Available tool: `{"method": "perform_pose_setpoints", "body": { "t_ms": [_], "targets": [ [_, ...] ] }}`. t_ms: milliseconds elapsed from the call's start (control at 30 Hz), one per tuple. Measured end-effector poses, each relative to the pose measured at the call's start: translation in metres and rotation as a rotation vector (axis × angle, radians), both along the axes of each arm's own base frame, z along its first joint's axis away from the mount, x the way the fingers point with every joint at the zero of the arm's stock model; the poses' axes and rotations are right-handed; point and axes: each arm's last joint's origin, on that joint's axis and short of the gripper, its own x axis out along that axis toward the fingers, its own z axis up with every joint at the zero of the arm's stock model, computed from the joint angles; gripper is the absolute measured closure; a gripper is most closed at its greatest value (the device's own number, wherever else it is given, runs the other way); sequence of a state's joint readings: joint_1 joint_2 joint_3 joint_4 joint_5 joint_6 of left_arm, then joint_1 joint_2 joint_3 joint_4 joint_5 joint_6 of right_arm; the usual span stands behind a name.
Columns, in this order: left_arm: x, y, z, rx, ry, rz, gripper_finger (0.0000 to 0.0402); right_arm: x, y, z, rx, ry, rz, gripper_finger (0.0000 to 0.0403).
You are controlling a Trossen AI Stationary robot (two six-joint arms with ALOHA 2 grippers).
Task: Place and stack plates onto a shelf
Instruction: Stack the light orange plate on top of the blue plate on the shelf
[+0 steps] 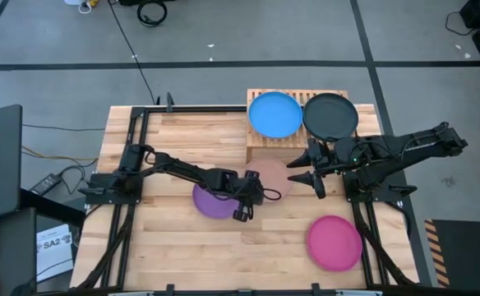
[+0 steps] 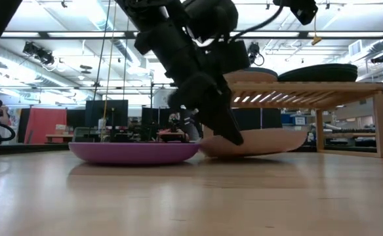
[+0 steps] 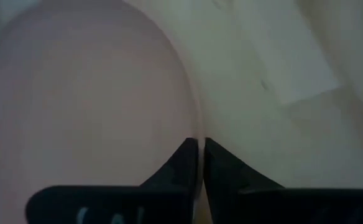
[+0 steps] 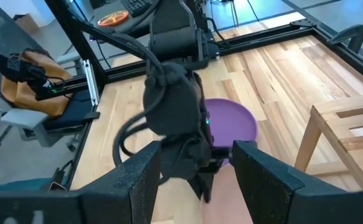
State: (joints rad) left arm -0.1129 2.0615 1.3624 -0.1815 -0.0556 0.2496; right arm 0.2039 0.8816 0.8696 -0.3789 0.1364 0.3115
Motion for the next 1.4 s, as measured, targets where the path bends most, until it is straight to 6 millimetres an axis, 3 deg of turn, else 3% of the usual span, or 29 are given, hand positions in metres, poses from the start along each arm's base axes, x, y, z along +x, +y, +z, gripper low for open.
{"method": "perform_pose_setpoints", "body": {
  "t_ms": [667,900,1400],
  "targets": [
    [-0.029,-0.002,0.078,-0.074,-0.072,-0.015,0.0375,-0.003,-0.001,0.0,0.001,0.012,0.002,0.0197],
    [-0.051,-0.001,0.113,-0.168,-0.082,-0.01,0.0375,-0.005,-0.001,0.002,0.005,-0.005,0.002,0.0197],
    [-0.101,0.01,0.197,-0.213,-0.318,-0.034,0.0375,-0.006,-0.001,0.002,0.005,-0.006,0.001,0.0197]
  ]
}}
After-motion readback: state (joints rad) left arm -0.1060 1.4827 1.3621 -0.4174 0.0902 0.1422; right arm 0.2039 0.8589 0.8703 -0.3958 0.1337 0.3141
